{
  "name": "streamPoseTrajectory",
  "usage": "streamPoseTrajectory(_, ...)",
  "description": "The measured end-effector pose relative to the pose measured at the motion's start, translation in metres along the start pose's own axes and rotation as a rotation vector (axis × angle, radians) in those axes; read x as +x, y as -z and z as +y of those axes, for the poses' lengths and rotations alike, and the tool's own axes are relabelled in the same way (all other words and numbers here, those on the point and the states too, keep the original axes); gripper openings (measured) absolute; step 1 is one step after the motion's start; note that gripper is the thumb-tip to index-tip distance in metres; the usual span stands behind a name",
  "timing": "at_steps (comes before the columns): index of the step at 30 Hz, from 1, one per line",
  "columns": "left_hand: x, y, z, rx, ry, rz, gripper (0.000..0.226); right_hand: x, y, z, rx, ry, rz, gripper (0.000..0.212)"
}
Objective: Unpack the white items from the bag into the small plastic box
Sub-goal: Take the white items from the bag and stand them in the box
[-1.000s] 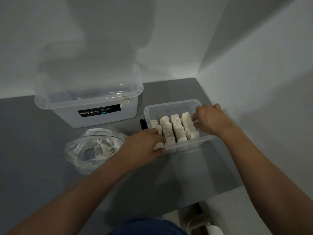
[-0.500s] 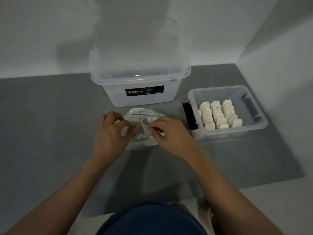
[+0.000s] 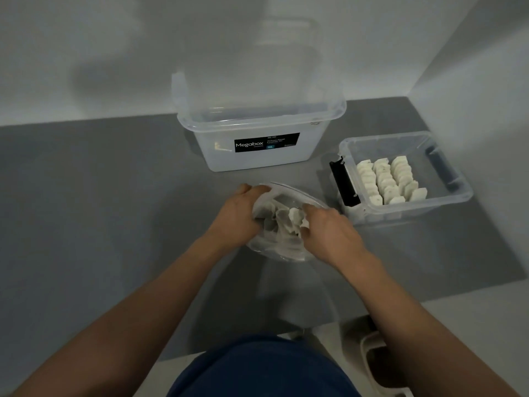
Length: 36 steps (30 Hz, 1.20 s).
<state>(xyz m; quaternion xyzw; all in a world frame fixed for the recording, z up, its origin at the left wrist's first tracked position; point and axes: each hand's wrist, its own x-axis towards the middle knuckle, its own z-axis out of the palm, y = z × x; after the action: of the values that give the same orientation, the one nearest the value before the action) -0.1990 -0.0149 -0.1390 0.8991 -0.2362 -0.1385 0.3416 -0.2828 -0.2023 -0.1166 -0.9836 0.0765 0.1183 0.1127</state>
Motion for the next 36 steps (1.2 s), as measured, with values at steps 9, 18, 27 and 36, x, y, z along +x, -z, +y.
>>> streamPoseTrajectory(9,0.007,-0.048,0.044,0.078,-0.107,-0.020,0.031,-0.046,-0.005,0.065,0.137,-0.132,-0.018,0.069)
streamPoseTrajectory(18,0.007,-0.063,0.071,0.091,-0.281,-0.087,0.041,-0.039,-0.013,0.069,0.024,-0.134,0.161,0.035)
streamPoseTrajectory(27,0.008,-0.066,0.070,0.041,-0.121,-0.065,0.048,-0.029,-0.013,0.074,-0.007,-0.089,0.183,0.026)
streamPoseTrajectory(36,0.020,-0.062,0.055,-0.034,-0.148,-0.263,0.044,-0.049,0.007,0.081,0.996,-0.097,0.130,0.009)
